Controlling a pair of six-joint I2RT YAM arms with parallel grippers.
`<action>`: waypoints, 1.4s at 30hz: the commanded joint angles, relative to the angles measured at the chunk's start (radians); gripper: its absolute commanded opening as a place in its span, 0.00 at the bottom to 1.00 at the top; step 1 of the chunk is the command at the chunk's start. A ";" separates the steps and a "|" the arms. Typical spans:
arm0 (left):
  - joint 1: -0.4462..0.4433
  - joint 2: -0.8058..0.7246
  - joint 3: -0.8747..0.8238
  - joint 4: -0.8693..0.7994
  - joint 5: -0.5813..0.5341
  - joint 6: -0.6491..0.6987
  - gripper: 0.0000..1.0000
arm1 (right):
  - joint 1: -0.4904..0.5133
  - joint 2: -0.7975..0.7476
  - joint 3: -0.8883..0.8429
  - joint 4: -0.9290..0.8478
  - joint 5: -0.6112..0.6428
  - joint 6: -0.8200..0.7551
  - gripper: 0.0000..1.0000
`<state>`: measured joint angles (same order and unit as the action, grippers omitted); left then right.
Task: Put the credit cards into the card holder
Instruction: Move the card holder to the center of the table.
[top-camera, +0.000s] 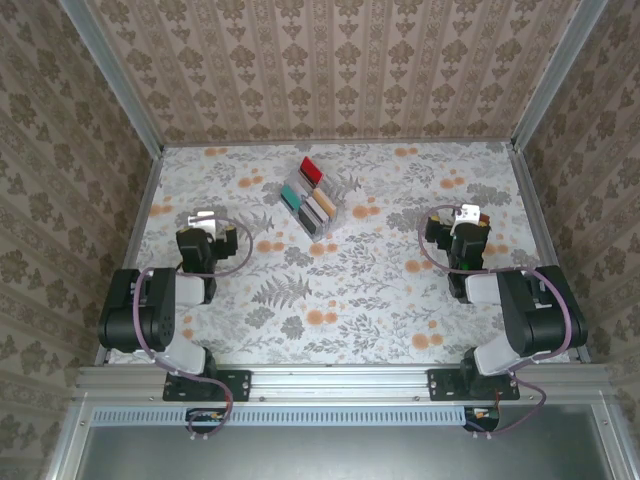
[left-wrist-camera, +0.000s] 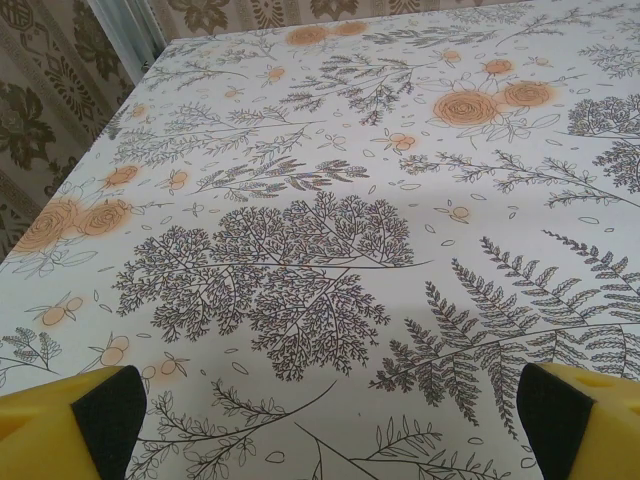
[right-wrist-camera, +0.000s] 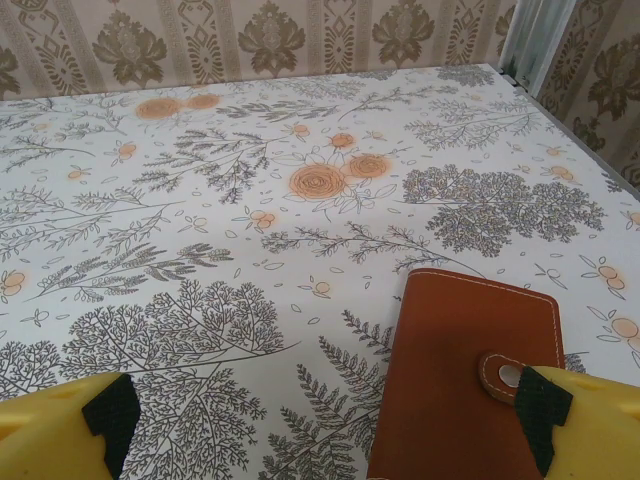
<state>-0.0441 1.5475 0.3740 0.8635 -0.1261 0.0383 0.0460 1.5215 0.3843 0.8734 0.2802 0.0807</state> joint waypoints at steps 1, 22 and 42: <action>0.007 -0.011 0.024 0.006 0.015 -0.002 1.00 | 0.009 0.007 0.000 0.029 0.008 -0.012 1.00; -0.030 -0.064 -0.145 0.281 -0.015 0.032 1.00 | 0.012 -0.032 0.009 -0.017 -0.048 -0.038 1.00; 0.010 -0.831 0.206 -0.981 0.377 -0.497 1.00 | -0.111 -0.082 0.604 -1.290 -0.364 0.382 0.67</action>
<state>-0.0257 0.7094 0.5598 0.0235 0.0380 -0.3645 -0.0662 1.3800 0.9154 -0.2989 0.0471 0.4244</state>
